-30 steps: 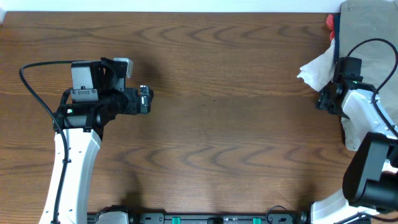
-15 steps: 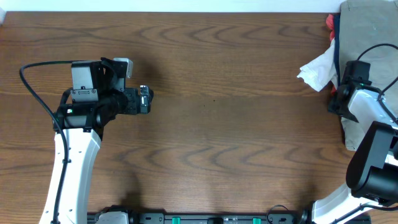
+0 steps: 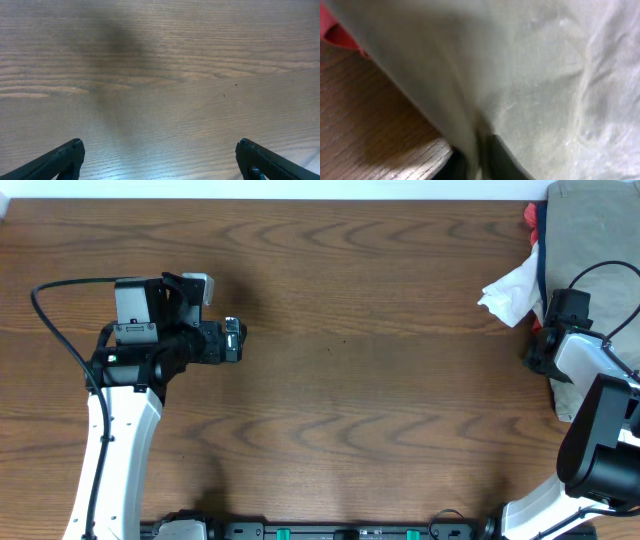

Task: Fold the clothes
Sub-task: 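Grasp the khaki shorts in the pile with the right gripper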

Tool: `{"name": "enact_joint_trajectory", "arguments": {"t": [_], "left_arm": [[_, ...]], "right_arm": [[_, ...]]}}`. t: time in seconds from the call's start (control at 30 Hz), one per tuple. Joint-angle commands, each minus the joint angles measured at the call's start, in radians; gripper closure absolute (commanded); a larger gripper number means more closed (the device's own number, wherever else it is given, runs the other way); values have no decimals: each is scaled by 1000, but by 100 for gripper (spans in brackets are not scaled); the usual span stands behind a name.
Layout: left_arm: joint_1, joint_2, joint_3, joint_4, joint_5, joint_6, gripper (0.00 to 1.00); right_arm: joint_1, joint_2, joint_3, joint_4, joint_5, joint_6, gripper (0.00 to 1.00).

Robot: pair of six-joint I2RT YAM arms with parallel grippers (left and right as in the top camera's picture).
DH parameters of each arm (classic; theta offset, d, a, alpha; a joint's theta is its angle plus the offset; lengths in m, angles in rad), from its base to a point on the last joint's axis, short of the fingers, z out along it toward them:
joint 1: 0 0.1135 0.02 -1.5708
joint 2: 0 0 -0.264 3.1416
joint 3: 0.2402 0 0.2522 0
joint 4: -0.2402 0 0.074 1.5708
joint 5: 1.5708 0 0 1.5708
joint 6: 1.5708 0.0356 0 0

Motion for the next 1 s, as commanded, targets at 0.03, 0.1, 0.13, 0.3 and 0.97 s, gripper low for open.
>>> {"name": "enact_joint_trajectory", "arguments": {"t": [0.03, 0.1, 0.13, 0.3, 0.97], "left_arm": [[4, 5, 16, 4, 10, -12, 2], [4, 5, 16, 4, 10, -12, 2], [4, 5, 16, 4, 10, -12, 2], [4, 5, 16, 4, 10, -12, 2], [4, 5, 16, 37, 10, -13, 3]], "right_arm": [[-5, 4, -8, 6, 10, 10, 99], [-5, 1, -5, 9, 2, 14, 99], [-5, -2, 1, 7, -6, 14, 99], [-5, -42, 63, -47, -85, 13, 99], [126, -228, 382, -396, -331, -107, 99]]}}
